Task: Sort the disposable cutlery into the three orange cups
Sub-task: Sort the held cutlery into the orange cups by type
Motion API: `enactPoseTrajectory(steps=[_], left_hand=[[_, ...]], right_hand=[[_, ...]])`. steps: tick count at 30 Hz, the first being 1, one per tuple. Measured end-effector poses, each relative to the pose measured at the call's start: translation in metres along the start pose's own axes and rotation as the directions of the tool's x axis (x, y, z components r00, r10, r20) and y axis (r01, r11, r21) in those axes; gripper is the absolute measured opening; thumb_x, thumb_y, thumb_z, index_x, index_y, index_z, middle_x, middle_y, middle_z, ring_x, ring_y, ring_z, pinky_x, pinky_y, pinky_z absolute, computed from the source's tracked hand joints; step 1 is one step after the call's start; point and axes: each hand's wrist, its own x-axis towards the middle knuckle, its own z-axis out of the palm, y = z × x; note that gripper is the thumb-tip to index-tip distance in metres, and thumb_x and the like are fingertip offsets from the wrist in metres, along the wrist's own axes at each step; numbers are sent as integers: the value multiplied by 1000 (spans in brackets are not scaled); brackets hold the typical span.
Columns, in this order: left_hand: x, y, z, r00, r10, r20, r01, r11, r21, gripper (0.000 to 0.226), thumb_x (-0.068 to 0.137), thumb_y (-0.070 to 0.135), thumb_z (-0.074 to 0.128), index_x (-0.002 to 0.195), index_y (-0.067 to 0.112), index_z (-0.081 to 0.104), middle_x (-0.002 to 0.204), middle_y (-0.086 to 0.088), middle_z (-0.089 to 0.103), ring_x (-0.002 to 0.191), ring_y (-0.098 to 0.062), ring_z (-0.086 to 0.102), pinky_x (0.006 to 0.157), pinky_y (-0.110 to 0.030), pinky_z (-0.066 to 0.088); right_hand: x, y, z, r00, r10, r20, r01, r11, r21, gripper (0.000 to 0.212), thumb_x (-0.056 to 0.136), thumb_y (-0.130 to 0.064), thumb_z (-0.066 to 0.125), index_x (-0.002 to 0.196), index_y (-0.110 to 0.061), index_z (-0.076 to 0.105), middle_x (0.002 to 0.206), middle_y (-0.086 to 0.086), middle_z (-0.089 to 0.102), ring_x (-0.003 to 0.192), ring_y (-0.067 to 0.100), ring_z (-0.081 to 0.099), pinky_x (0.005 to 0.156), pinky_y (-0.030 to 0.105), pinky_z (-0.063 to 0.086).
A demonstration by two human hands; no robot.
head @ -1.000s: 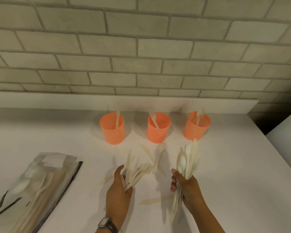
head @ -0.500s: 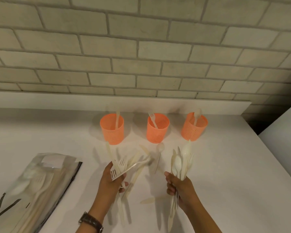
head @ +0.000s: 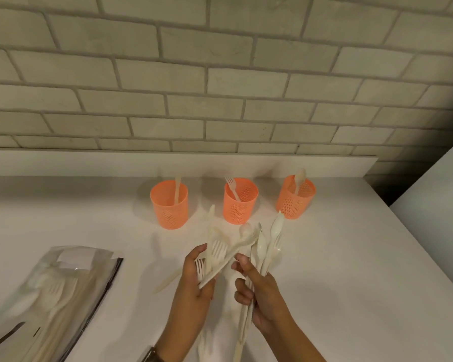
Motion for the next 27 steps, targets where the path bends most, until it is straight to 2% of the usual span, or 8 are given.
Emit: enactPoseTrajectory(steps=[5,9,11,14,17,19,23,27], left_hand=[[-4,17,1,995,68,72,-77,988,134,66,92,15,51,128,58,15,100,30,57,89,-1,62,73,-14,49],[-4,24,-5,991,63,115,-82,982,168,74,91,13,51,129,61,9,91,19,61,77,-9,63,66,-22,52],[-4,23,-7,990,49,129,-71,982,174,74,89,13,53,132,59,12,90,12,63,70,-12,63,64,-28,54],[-4,21,-14,992,-27,122,16,996,91,73,87,10,59,137,47,21,96,3,64,60,-8,63,63,-21,53],[-2,22,-25,991,-109,75,111,994,-24,68,86,3,61,139,31,30,96,-12,64,55,-8,63,57,-14,50],[0,25,-30,987,-144,70,150,985,-87,59,87,2,59,135,27,36,88,-16,65,55,-8,63,56,-12,49],[5,31,-35,984,-152,92,165,973,-158,50,90,4,54,135,22,40,104,-8,66,74,-16,70,64,-15,53],[9,38,-31,981,-144,131,166,969,-181,49,91,7,54,134,27,42,120,5,62,94,-6,67,80,-21,55]], right_hand=[[-2,-11,20,998,-32,-46,34,998,44,24,73,-15,73,90,-6,59,60,-3,54,37,8,31,36,19,30],[0,-15,20,998,-39,-51,45,993,108,10,83,-11,64,80,-7,55,56,0,47,39,9,33,39,20,32],[3,-16,18,998,-46,-48,51,992,120,12,80,-15,64,76,-6,58,50,1,39,40,10,32,43,22,32],[5,-23,13,992,-64,-105,73,994,85,26,74,-24,65,81,0,70,45,1,31,42,12,32,51,25,30],[3,-29,10,979,-116,-167,128,990,66,23,78,-19,63,88,0,71,53,6,50,44,12,36,47,23,36],[0,-27,9,963,-161,-215,167,986,11,13,84,-12,61,92,-4,67,75,12,71,49,14,49,51,23,42],[-6,-16,9,960,-170,-224,162,985,-52,14,85,-5,60,97,2,62,83,17,74,77,23,71,81,36,55],[-13,-7,19,978,-162,-133,146,982,-122,25,76,-12,70,98,-2,62,80,12,63,49,18,49,50,28,45]])
